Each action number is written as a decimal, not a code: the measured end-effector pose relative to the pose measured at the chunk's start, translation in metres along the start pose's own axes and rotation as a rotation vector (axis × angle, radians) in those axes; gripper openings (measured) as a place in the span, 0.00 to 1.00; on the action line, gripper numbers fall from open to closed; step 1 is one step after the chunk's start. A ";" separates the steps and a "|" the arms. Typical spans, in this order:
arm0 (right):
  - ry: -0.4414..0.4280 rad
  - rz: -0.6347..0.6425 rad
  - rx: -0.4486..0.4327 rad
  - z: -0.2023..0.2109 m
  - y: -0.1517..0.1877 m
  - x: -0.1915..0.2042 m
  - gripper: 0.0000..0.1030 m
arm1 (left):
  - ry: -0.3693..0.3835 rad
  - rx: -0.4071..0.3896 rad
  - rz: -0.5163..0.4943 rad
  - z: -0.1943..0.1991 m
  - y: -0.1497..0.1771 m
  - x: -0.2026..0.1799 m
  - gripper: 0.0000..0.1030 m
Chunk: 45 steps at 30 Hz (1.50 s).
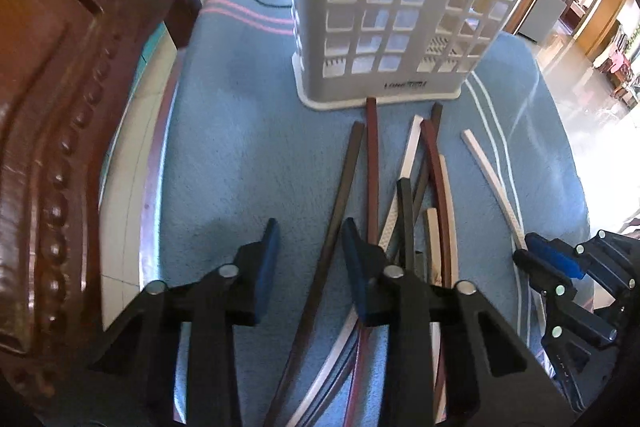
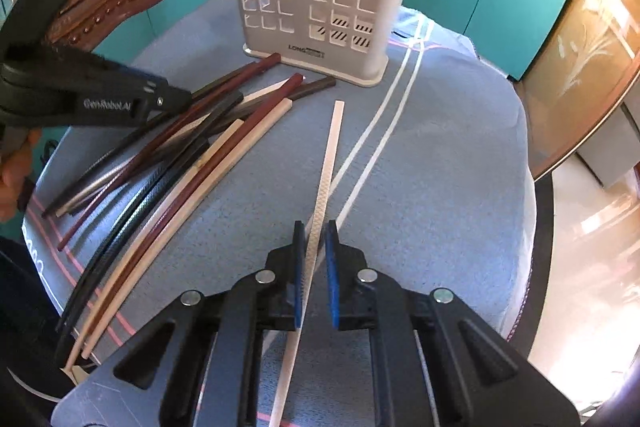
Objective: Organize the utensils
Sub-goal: 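Grasp a black chopstick with the left gripper while the right grasps a wooden one, then lift both chopsticks and lower them into the white caddy, opening both grippers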
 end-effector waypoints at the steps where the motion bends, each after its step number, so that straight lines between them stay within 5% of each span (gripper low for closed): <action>1: 0.002 -0.002 -0.001 0.000 -0.001 -0.001 0.11 | 0.005 0.002 0.002 -0.003 0.000 0.001 0.30; 18: 0.079 -0.011 -0.033 -0.018 -0.018 -0.006 0.27 | -0.037 -0.004 -0.040 -0.020 -0.016 -0.018 0.30; 24: 0.113 0.009 -0.053 -0.021 -0.024 -0.004 0.27 | -0.002 -0.002 -0.056 -0.027 -0.019 -0.038 0.10; 31: 0.113 -0.005 -0.059 -0.025 -0.030 -0.007 0.27 | 0.011 -0.002 -0.058 -0.029 -0.015 -0.048 0.10; 33: 0.096 -0.015 -0.053 -0.027 -0.032 -0.007 0.25 | -0.006 -0.004 -0.080 -0.035 -0.012 -0.054 0.11; 35: 0.032 -0.023 -0.047 -0.027 -0.033 -0.004 0.08 | -0.016 -0.005 -0.090 -0.039 -0.013 -0.059 0.11; 37: 0.034 -0.027 -0.052 -0.027 -0.033 -0.005 0.06 | -0.020 -0.008 -0.094 -0.043 -0.013 -0.066 0.09; 40: 0.065 -0.033 -0.103 -0.016 -0.037 -0.011 0.06 | -0.033 -0.055 -0.102 -0.033 -0.014 -0.073 0.07; 45: 0.086 -0.091 -0.274 0.045 -0.047 -0.031 0.06 | -0.024 -0.251 -0.160 0.028 -0.019 -0.106 0.07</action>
Point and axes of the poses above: each gripper's, at about its wrist camera, not at the fingertips, and z roughly against the way its jaws point, x to its left, y to its underside, the point moved 6 cm from there along -z, roughly the way its jaws point, and after that the axes turned 13 degrees about y, right-handed, at the moved point
